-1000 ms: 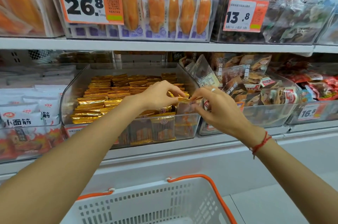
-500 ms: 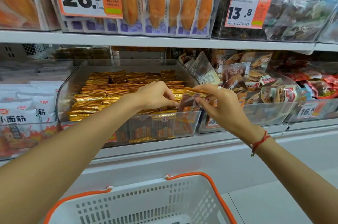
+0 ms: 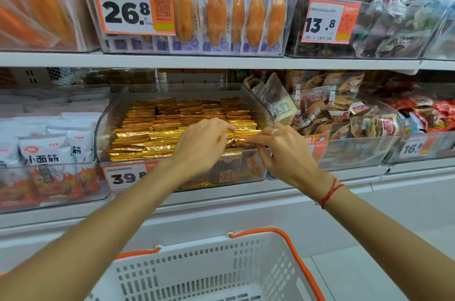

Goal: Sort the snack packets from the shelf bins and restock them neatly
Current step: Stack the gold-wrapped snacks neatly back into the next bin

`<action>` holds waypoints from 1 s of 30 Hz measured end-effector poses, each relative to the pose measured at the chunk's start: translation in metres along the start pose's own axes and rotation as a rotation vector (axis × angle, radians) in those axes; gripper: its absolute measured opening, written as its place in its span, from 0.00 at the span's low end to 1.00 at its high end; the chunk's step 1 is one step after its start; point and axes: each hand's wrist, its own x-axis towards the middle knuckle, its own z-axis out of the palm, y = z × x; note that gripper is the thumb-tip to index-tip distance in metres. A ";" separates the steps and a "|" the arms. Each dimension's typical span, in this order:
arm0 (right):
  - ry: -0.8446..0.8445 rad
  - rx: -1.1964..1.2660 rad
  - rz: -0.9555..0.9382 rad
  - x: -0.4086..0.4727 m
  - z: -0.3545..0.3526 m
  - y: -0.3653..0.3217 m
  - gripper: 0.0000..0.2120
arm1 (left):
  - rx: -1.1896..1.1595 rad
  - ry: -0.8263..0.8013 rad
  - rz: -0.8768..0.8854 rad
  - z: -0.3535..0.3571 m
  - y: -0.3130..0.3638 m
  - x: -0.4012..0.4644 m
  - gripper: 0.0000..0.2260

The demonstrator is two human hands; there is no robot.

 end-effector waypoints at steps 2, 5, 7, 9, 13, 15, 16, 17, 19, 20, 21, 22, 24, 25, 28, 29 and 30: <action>0.009 -0.049 0.014 -0.010 0.007 -0.006 0.12 | 0.048 0.090 0.046 0.011 0.006 -0.029 0.17; -0.020 -0.081 0.095 -0.027 0.015 -0.011 0.16 | 0.191 0.037 0.116 0.029 -0.001 -0.056 0.23; -0.077 -0.109 0.104 -0.030 0.014 -0.011 0.17 | 0.221 0.036 0.140 0.034 -0.008 -0.057 0.25; -0.129 -0.083 0.112 -0.024 0.007 -0.011 0.17 | 0.201 0.075 0.161 0.033 -0.007 -0.050 0.23; -0.084 0.074 0.177 -0.011 0.003 -0.018 0.16 | 0.220 0.133 0.047 0.036 -0.003 -0.041 0.25; -0.139 0.144 0.182 -0.013 0.015 -0.028 0.24 | 0.262 0.087 0.007 0.044 -0.008 -0.042 0.29; -0.170 0.143 0.181 -0.014 0.022 -0.032 0.25 | 0.273 0.082 0.015 0.046 -0.011 -0.043 0.29; -0.175 0.132 0.178 -0.016 0.030 -0.034 0.25 | 0.270 0.083 0.028 0.046 -0.015 -0.043 0.28; -0.141 0.107 0.170 -0.017 0.039 -0.033 0.23 | 0.257 0.095 0.044 0.045 -0.019 -0.042 0.27; -0.140 0.109 0.165 -0.016 0.039 -0.033 0.23 | 0.265 0.091 0.046 0.044 -0.019 -0.041 0.26; -0.154 0.115 0.161 -0.014 0.039 -0.031 0.24 | 0.272 0.083 0.047 0.043 -0.018 -0.039 0.26; -0.177 0.118 0.156 -0.013 0.038 -0.029 0.24 | 0.280 0.073 0.052 0.042 -0.018 -0.038 0.27; -0.183 0.123 0.149 -0.015 0.035 -0.030 0.25 | 0.295 0.044 0.075 0.040 -0.017 -0.039 0.30; -0.151 0.134 0.154 -0.021 0.033 -0.035 0.26 | 0.301 0.034 0.087 0.039 -0.018 -0.044 0.32; 0.079 0.250 0.234 -0.067 0.034 -0.075 0.26 | 0.232 0.141 0.016 0.040 -0.029 -0.099 0.33; 0.129 0.318 0.276 -0.091 0.040 -0.094 0.24 | 0.167 0.221 -0.043 0.044 -0.037 -0.130 0.32; 0.118 0.386 0.298 -0.116 0.048 -0.113 0.21 | 0.109 0.301 -0.105 0.049 -0.046 -0.166 0.29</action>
